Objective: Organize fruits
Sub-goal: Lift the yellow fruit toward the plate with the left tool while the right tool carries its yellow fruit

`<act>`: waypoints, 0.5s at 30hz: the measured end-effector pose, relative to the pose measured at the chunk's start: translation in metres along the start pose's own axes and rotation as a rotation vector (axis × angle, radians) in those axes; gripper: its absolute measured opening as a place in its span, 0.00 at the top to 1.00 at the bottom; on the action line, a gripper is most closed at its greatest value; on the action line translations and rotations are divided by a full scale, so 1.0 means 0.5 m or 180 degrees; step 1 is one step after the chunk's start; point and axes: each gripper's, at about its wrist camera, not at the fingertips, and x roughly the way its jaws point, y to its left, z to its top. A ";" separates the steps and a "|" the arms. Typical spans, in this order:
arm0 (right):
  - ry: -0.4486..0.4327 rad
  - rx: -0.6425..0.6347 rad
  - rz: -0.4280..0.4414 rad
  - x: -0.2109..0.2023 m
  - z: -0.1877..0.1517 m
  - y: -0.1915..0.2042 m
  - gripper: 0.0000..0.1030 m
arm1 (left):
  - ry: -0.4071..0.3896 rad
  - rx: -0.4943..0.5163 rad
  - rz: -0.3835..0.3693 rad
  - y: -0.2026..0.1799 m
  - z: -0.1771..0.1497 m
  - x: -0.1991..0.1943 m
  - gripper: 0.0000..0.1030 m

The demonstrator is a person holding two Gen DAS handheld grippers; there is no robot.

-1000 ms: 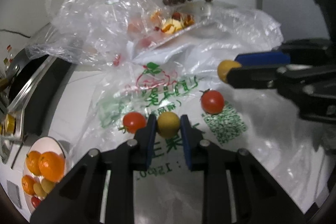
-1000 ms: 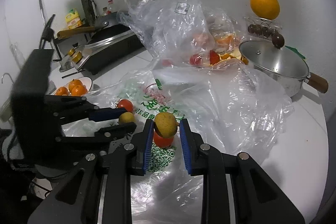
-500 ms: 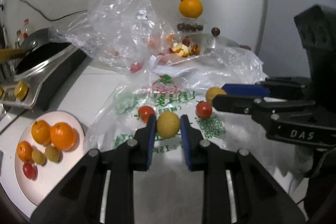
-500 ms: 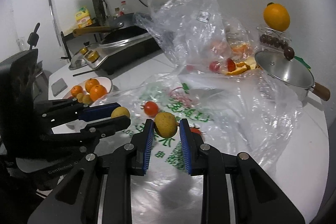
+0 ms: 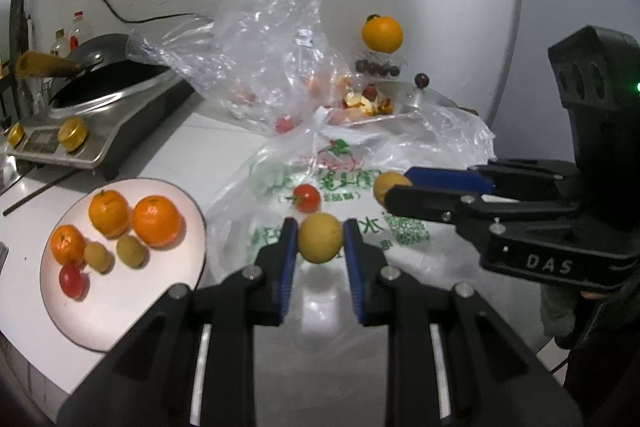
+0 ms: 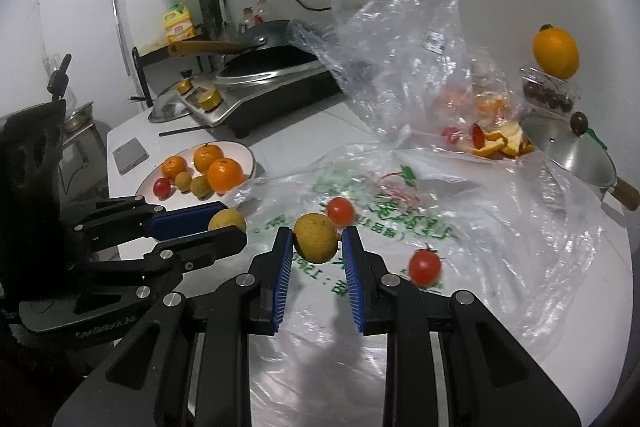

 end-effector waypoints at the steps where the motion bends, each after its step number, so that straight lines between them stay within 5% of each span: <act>1: 0.0008 -0.0017 0.0003 0.002 0.001 0.006 0.74 | -0.0008 -0.0019 0.0010 0.005 -0.002 -0.005 0.77; 15: 0.0068 -0.0197 0.0081 0.035 0.019 0.084 0.74 | -0.0105 -0.0242 0.0185 0.078 -0.032 -0.052 0.77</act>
